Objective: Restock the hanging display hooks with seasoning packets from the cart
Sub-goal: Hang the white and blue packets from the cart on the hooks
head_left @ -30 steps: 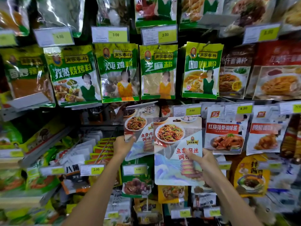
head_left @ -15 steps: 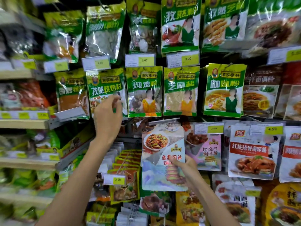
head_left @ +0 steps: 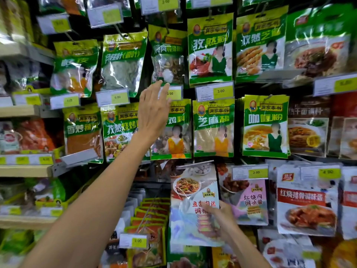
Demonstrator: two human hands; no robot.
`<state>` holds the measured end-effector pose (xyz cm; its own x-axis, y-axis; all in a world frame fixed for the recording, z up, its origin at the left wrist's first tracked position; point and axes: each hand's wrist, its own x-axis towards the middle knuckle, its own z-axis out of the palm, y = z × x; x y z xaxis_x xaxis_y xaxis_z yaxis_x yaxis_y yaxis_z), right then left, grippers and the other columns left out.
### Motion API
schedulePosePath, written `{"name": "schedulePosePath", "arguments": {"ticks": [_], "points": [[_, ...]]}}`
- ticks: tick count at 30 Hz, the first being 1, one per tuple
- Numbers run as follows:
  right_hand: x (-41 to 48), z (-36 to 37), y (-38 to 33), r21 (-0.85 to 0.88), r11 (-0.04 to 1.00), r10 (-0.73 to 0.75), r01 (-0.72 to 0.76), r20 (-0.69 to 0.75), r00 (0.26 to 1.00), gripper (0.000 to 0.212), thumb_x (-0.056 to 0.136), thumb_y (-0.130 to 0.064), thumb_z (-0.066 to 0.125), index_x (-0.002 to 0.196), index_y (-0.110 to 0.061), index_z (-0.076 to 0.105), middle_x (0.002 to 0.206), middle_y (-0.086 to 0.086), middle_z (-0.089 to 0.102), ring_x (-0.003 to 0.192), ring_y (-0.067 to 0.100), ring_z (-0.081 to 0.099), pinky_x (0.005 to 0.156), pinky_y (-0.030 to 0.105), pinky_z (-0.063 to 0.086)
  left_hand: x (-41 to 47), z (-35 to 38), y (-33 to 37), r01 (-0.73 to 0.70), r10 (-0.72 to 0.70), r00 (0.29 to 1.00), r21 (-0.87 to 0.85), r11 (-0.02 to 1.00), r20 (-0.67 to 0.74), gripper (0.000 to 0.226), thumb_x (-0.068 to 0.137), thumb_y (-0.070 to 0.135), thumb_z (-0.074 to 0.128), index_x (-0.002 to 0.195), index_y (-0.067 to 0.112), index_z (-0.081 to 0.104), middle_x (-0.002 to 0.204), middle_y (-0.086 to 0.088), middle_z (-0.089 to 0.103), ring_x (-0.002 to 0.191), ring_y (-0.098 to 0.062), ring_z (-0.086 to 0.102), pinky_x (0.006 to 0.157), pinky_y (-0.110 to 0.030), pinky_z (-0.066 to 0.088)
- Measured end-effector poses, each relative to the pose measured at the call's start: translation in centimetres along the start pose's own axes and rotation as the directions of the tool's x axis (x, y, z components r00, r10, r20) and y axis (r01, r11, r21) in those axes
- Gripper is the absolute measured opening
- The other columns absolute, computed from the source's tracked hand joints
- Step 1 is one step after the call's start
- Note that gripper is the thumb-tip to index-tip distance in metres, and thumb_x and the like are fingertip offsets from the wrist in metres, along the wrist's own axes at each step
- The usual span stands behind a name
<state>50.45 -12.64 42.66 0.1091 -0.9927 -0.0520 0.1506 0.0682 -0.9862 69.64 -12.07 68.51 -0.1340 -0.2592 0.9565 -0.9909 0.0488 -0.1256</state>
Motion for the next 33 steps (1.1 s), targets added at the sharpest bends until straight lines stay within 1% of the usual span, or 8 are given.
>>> {"name": "schedulePosePath", "arguments": {"ticks": [3,11,18,21,25,27,31,33], "points": [[0.5,0.1,0.2,-0.03,0.999,0.014,-0.015,-0.026,1.0,0.019,0.082,-0.018,0.074,0.095,-0.008,0.064,0.077,0.011,0.073,0.066,0.03,0.069,0.057,0.045,0.058,0.6,0.7,-0.2,0.012,-0.012,0.999,0.02,1.0,0.03,0.045,0.102,0.026,0.031,0.142,0.008,0.038,0.146,-0.016,0.039,0.135,-0.028,0.035,0.113,-0.042,0.021],[0.6,-0.2,1.2,-0.006,1.0,0.025,-0.026,-0.067,0.997,0.016,0.082,-0.017,0.074,0.094,-0.011,0.065,0.075,0.004,0.073,0.071,0.027,0.069,0.061,0.041,0.057,1.3,1.4,-0.6,-0.007,0.006,0.999,0.019,1.0,0.044,0.045,0.101,0.027,0.032,0.14,0.007,0.039,0.141,-0.015,0.044,0.132,-0.028,0.037,0.112,-0.042,0.024],[0.2,-0.1,1.2,-0.031,0.999,0.03,-0.033,-0.068,0.997,0.012,0.085,-0.018,0.072,0.093,-0.014,0.064,0.083,0.008,0.072,0.078,0.033,0.07,0.067,0.055,0.058,1.2,1.7,-0.8,-0.004,0.003,1.0,0.023,1.0,0.027,0.046,0.102,0.03,0.028,0.14,0.008,0.038,0.141,-0.013,0.044,0.132,-0.026,0.037,0.112,-0.039,0.021],[-0.4,-0.3,1.6,-0.084,0.996,0.005,-0.008,-0.041,0.999,0.015,0.084,-0.022,0.073,0.091,-0.012,0.064,0.074,0.006,0.072,0.066,0.028,0.069,0.056,0.045,0.059,1.2,1.8,-0.9,-0.007,0.007,1.0,0.022,1.0,0.025,0.046,0.101,0.031,0.027,0.14,0.009,0.038,0.14,-0.012,0.044,0.13,-0.026,0.038,0.111,-0.038,0.023],[-1.0,-0.8,1.2,-0.056,0.997,-0.056,0.056,-0.01,0.998,0.017,0.085,-0.023,0.072,0.08,-0.01,0.061,0.056,0.002,0.063,0.045,0.021,0.059,0.042,0.027,0.045,1.3,1.8,-1.0,-0.008,0.008,1.0,0.018,1.0,0.019,0.047,0.101,0.032,0.027,0.139,0.009,0.039,0.139,-0.013,0.045,0.129,-0.027,0.039,0.109,-0.039,0.024],[-0.8,-0.9,0.3,-0.016,0.997,-0.07,0.07,-0.028,0.997,0.019,0.086,-0.023,0.071,0.082,-0.008,0.06,0.057,0.002,0.061,0.046,0.022,0.057,0.043,0.027,0.044,1.4,1.9,-1.0,-0.007,0.007,1.0,0.024,1.0,0.017,0.047,0.1,0.033,0.026,0.139,0.009,0.04,0.139,-0.013,0.045,0.13,-0.028,0.038,0.109,-0.038,0.024],[-0.5,-0.4,-1.3,-0.061,0.996,-0.064,0.059,-0.089,0.994,0.015,0.086,-0.023,0.07,0.091,-0.01,0.064,0.075,0.008,0.071,0.059,0.03,0.07,0.045,0.037,0.055,1.4,2.1,-0.9,0.003,-0.003,1.0,0.022,1.0,0.006,0.048,0.1,0.034,0.025,0.139,0.009,0.04,0.139,-0.012,0.045,0.131,-0.026,0.037,0.11,-0.038,0.023],[-0.5,-0.1,-1.3,-0.058,0.997,-0.051,0.046,-0.087,0.995,0.013,0.087,-0.022,0.07,0.089,-0.01,0.063,0.071,0.007,0.071,0.056,0.029,0.069,0.043,0.035,0.053,1.3,2.3,-0.9,0.005,-0.005,1.0,0.024,1.0,0.005,0.048,0.101,0.034,0.025,0.139,0.01,0.04,0.139,-0.011,0.045,0.131,-0.026,0.037,0.11,-0.037,0.023]]}}
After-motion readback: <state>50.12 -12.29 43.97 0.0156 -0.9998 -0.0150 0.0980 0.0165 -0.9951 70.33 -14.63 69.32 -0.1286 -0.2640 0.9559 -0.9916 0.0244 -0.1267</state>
